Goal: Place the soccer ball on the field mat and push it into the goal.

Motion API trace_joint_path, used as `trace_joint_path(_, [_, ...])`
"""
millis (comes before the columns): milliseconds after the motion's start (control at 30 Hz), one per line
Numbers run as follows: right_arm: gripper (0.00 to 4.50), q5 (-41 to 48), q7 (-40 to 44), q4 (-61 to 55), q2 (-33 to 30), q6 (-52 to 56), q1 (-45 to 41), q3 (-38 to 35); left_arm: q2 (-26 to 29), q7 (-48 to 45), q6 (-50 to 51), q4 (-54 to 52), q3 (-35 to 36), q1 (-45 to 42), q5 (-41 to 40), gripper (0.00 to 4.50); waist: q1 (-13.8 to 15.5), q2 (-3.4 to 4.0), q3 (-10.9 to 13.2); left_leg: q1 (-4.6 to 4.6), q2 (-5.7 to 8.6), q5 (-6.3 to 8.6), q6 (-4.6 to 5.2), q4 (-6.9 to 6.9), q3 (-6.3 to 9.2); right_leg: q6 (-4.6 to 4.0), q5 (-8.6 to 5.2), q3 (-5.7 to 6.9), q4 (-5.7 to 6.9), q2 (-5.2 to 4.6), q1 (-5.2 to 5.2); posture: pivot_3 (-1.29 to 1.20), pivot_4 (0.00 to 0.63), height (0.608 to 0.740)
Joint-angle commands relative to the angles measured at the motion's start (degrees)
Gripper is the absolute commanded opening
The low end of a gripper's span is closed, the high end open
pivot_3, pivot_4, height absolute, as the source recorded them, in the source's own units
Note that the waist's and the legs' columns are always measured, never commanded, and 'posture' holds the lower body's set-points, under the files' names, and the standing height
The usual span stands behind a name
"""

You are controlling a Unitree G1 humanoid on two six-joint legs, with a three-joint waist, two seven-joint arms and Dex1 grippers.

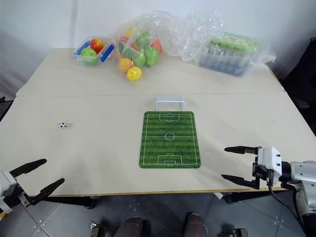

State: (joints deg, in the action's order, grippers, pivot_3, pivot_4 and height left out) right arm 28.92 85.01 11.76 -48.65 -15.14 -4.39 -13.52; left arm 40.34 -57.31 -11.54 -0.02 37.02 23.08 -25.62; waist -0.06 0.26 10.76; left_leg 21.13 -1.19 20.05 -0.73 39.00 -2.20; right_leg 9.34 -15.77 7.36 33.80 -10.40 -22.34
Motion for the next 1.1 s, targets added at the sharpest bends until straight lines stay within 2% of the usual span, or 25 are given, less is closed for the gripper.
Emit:
trace_joint_path(33, [4.5, 0.5, 1.8, -0.3, 0.8, -1.2, -0.8, 0.5, 0.0, 1.5, 1.3, -1.8, 0.8, 0.2, -0.7, 4.47, 0.0, 0.0, 0.0, 0.0, 0.0, 0.0, 0.0, 0.0, 0.0, 0.0, 0.0, 0.0, 0.0, 0.0, 0.0, 0.0, 0.15, 0.74])
trace_joint_path(133, [4.5, 5.3, 2.7, -2.8, 4.1, -0.4, -1.7, -0.1, -0.4, 1.3, 3.5, -0.9, 0.9, 0.1, -2.3, 4.47, -0.1, -0.03, 0.0, -0.02, -0.02, 0.0, 0.0, 0.0, -0.01, 0.0, 0.0, -0.02, 0.0, 0.03, 0.0, 0.0, 0.15, 0.74])
trace_joint_path(200, [4.5, 9.4, 0.6, -6.1, 6.6, 2.8, -1.9, -1.0, -1.5, 1.4, 4.0, 0.2, 2.4, 0.5, -3.9, 4.47, -0.1, -0.02, 0.0, -0.01, -0.04, 0.0, 0.0, 0.0, -0.01, 0.0, 0.0, -0.03, 0.01, 0.05, 0.0, 0.0, 0.15, 0.74])
trace_joint_path(300, [4.5, 16.1, -1.3, -12.3, 11.9, 3.5, -0.9, -3.4, -5.3, 2.5, 3.0, 3.2, 6.8, 1.8, -7.5, 4.47, -0.1, -0.02, 0.0, -0.01, -0.08, 0.01, -0.03, 0.01, -0.02, -0.01, 0.0, -0.05, 0.02, 0.07, -0.02, 0.0, 0.15, 0.74])
trace_joint_path(500, [4.5, 17.4, -2.9, -16.0, 14.7, 5.1, 0.9, -3.7, -12.9, 6.6, 1.7, 5.8, 9.4, 4.2, -8.7, 4.47, 0.2, -0.11, -0.1, -0.02, -0.09, 0.09, 0.02, 0.07, -0.07, 0.0, 0.01, -0.09, 0.01, 0.09, 0.0, 0.0, 0.15, 0.74])
trace_joint_path(567, [4.5, 16.7, -2.7, -15.2, 15.4, 4.4, 0.7, -4.0, -15.8, 9.7, 2.3, 4.2, 9.8, 3.6, -10.0, 4.47, 0.4, -0.15, -0.1, -0.02, -0.09, 0.09, 0.02, 0.1, -0.06, 0.0, 0.01, -0.1, 0.02, 0.09, 0.0, 0.0, 0.15, 0.74])
trace_joint_path(667, [4.5, 16.1, -2.7, -14.5, 15.6, 4.2, 0.4, -4.4, -17.3, 13.3, 5.1, -0.5, 8.1, 2.0, -11.3, 4.47, 0.7, -0.21, -0.1, -0.04, -0.11, 0.09, 0.02, 0.12, -0.06, -0.01, 0.02, -0.11, 0.07, 0.09, -0.01, 0.0, 0.15, 0.74])
trace_joint_path(767, [4.5, 15.4, -2.9, -12.9, 15.8, 3.6, -0.2, -5.0, -16.2, 17.2, 8.5, -3.8, 5.7, -1.9, -11.0, 4.47, 1.3, -0.25, -0.2, -0.05, -0.11, 0.09, 0.01, 0.15, -0.07, -0.03, 0.03, -0.15, 0.09, 0.09, 0.0, 0.0, 0.15, 0.74])
trace_joint_path(933, [4.5, 14.8, -3.0, -10.0, 15.8, 3.5, -1.8, -5.2, -10.8, 28.2, 17.8, -4.7, 0.6, -14.6, -6.7, 4.47, 1.5, -0.31, -0.2, -0.07, -0.09, 0.06, 0.0, 0.18, -0.08, -0.05, 0.05, -0.16, 0.18, 0.11, -0.01, 0.0, 0.15, 0.74])
trace_joint_path(1100, [4.5, 14.5, -3.1, -8.8, 16.2, 3.0, -2.8, -5.2, -6.3, 34.9, 21.9, 5.8, -4.4, -30.7, -1.4, 4.47, 1.4, -0.33, -0.2, -0.08, -0.07, 0.04, -0.03, 0.18, -0.1, -0.04, 0.06, -0.17, 0.19, 0.15, -0.02, 0.0, 0.15, 0.74])
